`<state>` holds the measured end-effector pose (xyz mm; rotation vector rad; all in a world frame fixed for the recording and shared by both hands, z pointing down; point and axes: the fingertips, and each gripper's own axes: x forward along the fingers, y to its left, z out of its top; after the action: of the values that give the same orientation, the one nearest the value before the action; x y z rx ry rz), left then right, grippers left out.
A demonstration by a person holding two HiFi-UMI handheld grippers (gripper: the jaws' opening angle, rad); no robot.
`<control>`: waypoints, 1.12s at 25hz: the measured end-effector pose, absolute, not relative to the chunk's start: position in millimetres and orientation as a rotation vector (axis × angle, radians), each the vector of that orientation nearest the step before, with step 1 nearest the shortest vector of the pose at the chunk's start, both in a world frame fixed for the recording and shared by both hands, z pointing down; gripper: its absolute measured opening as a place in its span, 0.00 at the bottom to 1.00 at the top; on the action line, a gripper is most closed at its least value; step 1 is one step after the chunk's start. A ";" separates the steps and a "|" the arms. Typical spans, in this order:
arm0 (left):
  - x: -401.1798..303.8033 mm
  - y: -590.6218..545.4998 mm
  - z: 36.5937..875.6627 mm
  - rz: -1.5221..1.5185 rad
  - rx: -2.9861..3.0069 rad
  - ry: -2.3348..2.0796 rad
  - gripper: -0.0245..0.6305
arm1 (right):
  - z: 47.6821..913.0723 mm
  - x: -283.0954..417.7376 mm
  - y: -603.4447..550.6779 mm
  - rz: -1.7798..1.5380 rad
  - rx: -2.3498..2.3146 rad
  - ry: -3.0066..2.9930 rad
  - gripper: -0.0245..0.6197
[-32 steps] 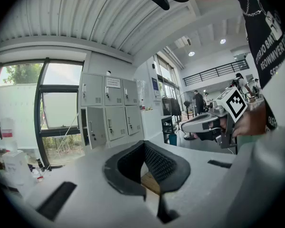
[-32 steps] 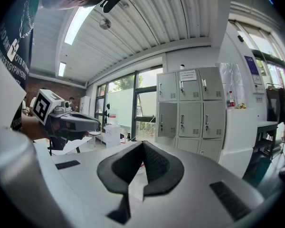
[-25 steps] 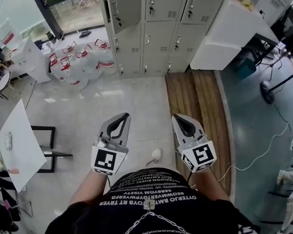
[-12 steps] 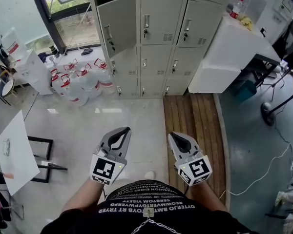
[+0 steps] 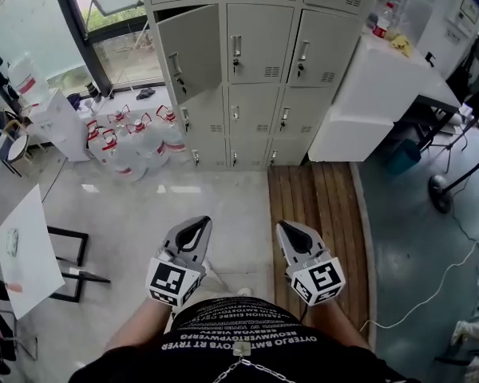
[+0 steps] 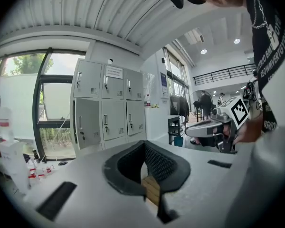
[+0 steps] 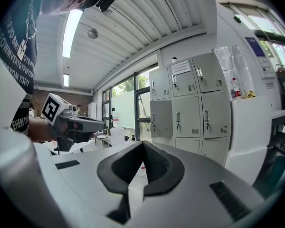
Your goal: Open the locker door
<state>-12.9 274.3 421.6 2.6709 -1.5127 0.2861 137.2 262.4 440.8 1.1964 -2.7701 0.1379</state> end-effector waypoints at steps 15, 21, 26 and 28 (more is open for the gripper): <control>-9.1 229.3 430.1 0.308 2.757 -1.470 0.03 | 458.9 127.7 225.4 0.191 1.280 -2.723 0.03; -21.3 184.7 444.9 0.339 2.763 -1.430 0.03 | 467.4 109.9 179.9 0.236 1.300 -2.708 0.03; -39.1 134.5 440.4 0.297 2.757 -1.435 0.03 | 466.2 89.7 133.9 0.231 1.286 -2.696 0.03; -45.6 114.3 437.3 0.273 2.761 -1.437 0.03 | 463.7 81.3 114.1 0.224 1.289 -2.695 0.03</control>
<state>-45.6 114.3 437.3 2.7606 -1.4371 0.2731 81.3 114.1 463.7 1.2890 -2.6951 0.2240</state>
